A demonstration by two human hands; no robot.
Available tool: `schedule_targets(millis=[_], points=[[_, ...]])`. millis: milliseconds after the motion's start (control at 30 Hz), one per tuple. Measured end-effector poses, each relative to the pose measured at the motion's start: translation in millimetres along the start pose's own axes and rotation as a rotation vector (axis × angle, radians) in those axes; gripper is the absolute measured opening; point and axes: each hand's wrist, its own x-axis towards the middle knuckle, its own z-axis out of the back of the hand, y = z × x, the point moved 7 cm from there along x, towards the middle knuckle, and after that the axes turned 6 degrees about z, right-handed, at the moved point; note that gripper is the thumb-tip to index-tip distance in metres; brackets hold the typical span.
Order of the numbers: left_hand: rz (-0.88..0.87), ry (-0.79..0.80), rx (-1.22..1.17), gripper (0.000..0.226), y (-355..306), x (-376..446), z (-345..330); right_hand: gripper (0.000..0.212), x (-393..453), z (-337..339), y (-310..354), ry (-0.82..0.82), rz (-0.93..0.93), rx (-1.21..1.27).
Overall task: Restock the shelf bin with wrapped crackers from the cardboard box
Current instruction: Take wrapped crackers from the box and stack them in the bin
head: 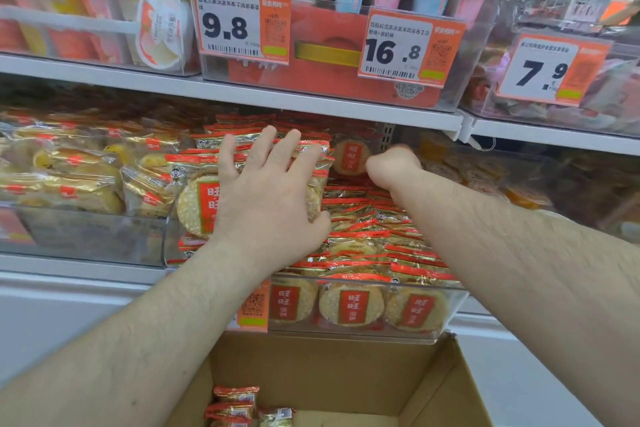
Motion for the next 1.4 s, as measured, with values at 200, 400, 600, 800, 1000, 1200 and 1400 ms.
schedule_targets(millis=[200,400,600,800,1000,1200,1400], points=[[-0.021,-0.048,-0.015,0.079,-10,-9,21,0.043,-28,14,-5,-0.007,0.056,0.059],[-0.083,-0.101,-0.076,0.067,-18,-30,42,0.047,-63,28,-7,0.011,0.105,0.058],[-0.201,-0.009,-0.273,0.054,-23,-64,50,0.017,-143,39,6,-0.084,0.342,0.104],[-0.258,0.486,-0.255,0.031,-19,-118,-9,0.012,-225,-1,-12,0.055,0.430,0.244],[-0.310,0.911,-0.052,0.035,6,-165,-80,0.013,-254,-136,-104,0.494,0.205,0.007],[-0.145,1.142,-0.154,0.031,25,-184,-109,0.013,-299,-271,-196,0.892,-0.133,-0.143],[0.001,1.322,-0.184,0.031,45,-205,-131,0.037,-349,-350,-212,0.836,-0.540,0.152]])
